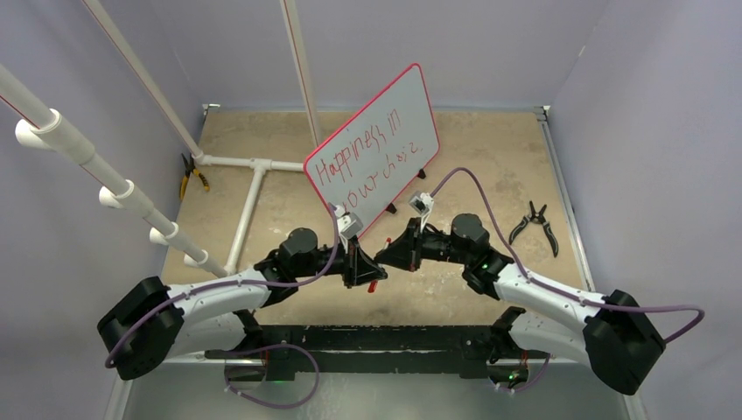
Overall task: Write a sentence on the whiteboard
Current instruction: Pass from the right arm to the left
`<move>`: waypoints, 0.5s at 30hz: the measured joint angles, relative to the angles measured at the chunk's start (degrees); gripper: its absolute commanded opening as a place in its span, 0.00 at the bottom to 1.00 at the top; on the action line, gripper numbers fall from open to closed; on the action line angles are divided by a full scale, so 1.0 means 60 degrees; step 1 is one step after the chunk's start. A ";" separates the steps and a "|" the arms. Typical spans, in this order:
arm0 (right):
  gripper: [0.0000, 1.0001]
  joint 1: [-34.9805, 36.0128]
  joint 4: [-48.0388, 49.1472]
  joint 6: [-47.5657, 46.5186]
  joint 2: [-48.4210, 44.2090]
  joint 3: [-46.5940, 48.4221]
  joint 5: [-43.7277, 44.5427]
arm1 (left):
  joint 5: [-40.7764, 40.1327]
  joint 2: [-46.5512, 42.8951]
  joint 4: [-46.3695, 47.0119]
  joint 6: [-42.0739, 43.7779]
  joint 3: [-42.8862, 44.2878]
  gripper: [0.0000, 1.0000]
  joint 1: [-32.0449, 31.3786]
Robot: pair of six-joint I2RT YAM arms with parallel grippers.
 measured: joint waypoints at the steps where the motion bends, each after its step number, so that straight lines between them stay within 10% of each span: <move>1: 0.10 -0.0018 -0.0047 0.0044 0.0004 0.0000 0.0073 | 0.0055 0.0058 0.0160 0.0025 0.0000 0.00 -0.0069; 10: 0.93 -0.0007 -0.1268 -0.0346 -0.0543 0.0517 0.1002 | -0.0780 -0.0313 -0.0433 -0.0222 -0.0146 0.00 -0.0095; 15: 0.99 -0.0029 -0.2718 -0.1184 -0.1093 0.1588 0.3115 | -0.1501 -0.0739 -0.2197 -0.0255 -0.0164 0.00 0.0007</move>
